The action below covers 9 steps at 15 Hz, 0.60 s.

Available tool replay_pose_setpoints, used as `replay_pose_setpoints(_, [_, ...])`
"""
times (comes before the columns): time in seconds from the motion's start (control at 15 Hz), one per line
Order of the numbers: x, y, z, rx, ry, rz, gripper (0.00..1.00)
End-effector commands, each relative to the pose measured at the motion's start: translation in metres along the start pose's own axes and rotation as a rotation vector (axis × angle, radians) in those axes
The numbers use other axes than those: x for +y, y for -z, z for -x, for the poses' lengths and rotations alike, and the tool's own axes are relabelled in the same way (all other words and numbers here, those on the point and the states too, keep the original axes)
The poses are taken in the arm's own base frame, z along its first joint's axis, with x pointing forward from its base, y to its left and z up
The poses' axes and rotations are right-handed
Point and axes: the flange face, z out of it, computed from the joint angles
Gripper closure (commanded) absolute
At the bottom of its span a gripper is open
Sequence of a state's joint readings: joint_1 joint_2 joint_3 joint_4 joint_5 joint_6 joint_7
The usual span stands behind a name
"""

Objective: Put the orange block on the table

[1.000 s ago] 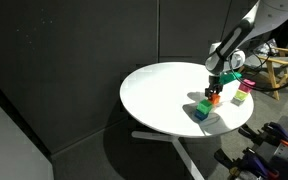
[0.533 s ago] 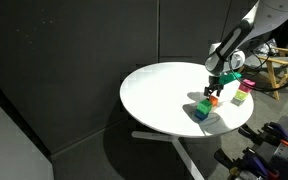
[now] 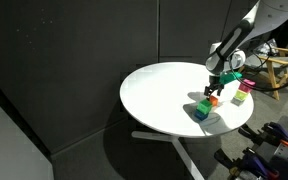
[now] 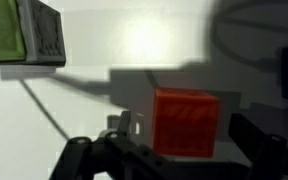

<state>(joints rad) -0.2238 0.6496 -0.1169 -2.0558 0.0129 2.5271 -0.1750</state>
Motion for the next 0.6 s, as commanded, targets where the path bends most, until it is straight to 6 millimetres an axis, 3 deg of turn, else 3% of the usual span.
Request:
replay_pose_setpoints(0.0, [0.007, 0.012, 0.001, 0.021, 0.007, -0.004, 0.0])
replay_pose_setpoints(0.53, [0.013, 0.038, 0.004, 0.066, 0.011, -0.014, 0.0])
